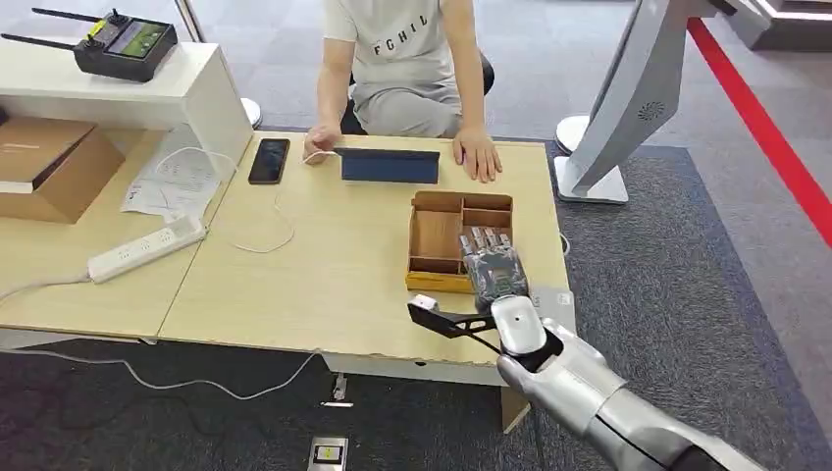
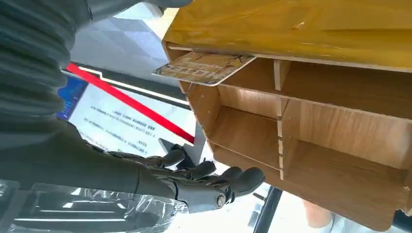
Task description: Pass the card to the sensor for recognition and then transmit it.
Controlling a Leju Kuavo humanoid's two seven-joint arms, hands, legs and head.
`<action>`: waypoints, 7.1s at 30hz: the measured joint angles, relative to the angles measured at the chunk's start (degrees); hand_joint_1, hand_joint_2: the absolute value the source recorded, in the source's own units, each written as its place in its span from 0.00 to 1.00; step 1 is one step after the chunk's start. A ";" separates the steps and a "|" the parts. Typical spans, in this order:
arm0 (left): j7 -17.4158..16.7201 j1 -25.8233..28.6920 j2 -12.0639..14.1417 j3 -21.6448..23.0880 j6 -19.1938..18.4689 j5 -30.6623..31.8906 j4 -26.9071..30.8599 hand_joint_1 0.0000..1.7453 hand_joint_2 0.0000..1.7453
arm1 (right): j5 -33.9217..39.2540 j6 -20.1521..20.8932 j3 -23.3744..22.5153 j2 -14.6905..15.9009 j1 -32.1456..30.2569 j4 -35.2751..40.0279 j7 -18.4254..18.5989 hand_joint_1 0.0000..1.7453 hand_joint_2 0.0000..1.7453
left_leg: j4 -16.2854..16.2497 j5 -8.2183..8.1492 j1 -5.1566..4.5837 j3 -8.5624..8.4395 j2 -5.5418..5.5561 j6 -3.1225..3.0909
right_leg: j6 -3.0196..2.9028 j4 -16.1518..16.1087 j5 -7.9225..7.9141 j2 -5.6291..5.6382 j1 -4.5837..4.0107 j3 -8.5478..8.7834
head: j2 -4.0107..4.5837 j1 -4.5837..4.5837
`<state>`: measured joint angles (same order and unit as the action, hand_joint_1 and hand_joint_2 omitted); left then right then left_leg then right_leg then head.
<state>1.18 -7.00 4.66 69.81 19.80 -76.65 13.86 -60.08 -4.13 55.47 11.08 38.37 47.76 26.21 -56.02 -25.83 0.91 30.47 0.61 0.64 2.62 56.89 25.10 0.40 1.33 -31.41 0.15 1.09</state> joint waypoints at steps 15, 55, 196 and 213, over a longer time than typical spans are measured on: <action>0.55 0.01 0.00 0.00 -0.33 0.00 -0.02 0.00 0.00 | -0.98 1.66 -0.04 0.65 -0.08 0.15 1.18 0.00 1.00 | 0.00 0.00 0.00 0.00 0.00 0.00 | 0.00 0.00 0.00 0.00 0.00 0.00 | 0.00 -0.02; 0.81 -0.01 0.04 0.00 -0.42 -0.98 -0.02 0.00 0.00 | -0.44 4.11 -0.42 1.33 -0.05 1.95 -0.64 1.00 1.00 | 0.00 0.00 0.00 0.00 0.00 0.00 | 0.00 0.00 0.00 0.00 0.00 0.01 | 0.00 -0.02; 3.83 0.01 1.33 0.59 -4.31 2.53 0.02 0.00 0.00 | -0.79 -15.33 -4.26 2.97 4.51 -0.57 -3.45 1.00 1.00 | 0.00 0.03 0.01 -0.02 -0.02 0.04 | -0.03 0.00 -0.04 0.00 -0.01 0.03 | 0.00 -0.02; 4.26 -0.16 1.42 2.40 -7.34 5.42 0.04 0.00 0.00 | -6.16 -6.10 -4.11 1.40 11.40 -2.47 -0.57 1.00 1.00 | 0.00 0.04 0.01 0.00 -0.01 0.04 | -0.03 0.00 -0.04 0.00 -0.01 0.01 | 0.00 0.00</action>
<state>5.44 -7.16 6.08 72.21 12.46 -71.23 13.90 -66.25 -10.23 51.36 12.48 49.77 45.29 25.64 -56.02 -25.80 0.92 30.47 0.61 0.67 2.59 56.89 25.06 0.40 1.32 -31.39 0.15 1.09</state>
